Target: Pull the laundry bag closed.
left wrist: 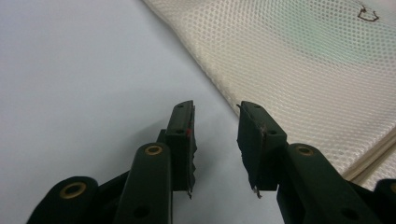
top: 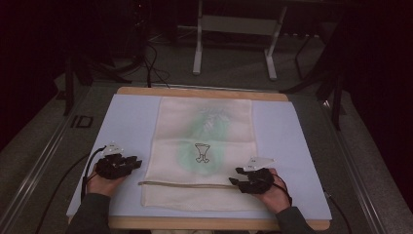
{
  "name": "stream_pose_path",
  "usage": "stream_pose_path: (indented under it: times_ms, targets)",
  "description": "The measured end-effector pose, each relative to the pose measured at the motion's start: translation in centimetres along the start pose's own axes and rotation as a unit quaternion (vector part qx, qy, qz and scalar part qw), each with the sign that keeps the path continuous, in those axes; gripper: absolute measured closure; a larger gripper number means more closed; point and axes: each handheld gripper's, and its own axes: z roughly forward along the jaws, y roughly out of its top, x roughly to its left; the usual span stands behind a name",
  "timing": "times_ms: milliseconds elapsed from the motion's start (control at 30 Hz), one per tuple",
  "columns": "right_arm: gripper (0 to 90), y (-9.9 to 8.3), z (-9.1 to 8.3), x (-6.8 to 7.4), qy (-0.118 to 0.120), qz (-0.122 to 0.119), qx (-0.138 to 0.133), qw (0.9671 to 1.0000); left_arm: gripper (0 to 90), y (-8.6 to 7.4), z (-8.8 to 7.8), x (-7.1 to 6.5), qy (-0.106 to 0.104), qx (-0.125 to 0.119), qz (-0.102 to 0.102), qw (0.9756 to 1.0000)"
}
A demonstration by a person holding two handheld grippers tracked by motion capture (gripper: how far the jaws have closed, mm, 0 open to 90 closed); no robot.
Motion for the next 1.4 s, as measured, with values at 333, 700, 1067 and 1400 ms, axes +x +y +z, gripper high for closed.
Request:
stream_pose_path:
  times_ms: [333, 700, 1067, 1400]
  targets:
    - [51.0, 1.4, 0.9, 1.1, 0.018, -0.019, -0.006, 0.9996, 77.7, 0.0, 0.2, -0.4, -0.021, 0.006, 0.014, 0.9997]
    - [51.0, 2.5, 1.9, 2.0, 0.029, -0.038, -0.004, 0.9989, 89.8, 0.1, 0.5, -0.7, -0.024, 0.022, 0.032, 0.9990]
    - [51.5, 4.0, 3.5, 3.4, 0.051, -0.063, 0.001, 0.9967, 88.7, 0.1, 0.4, -0.6, -0.017, 0.021, 0.033, 0.9991]
    - [52.2, 5.2, 4.6, 4.5, 0.065, -0.084, 0.001, 0.9944, 86.9, 0.1, 0.3, -0.5, -0.018, 0.019, 0.031, 0.9992]
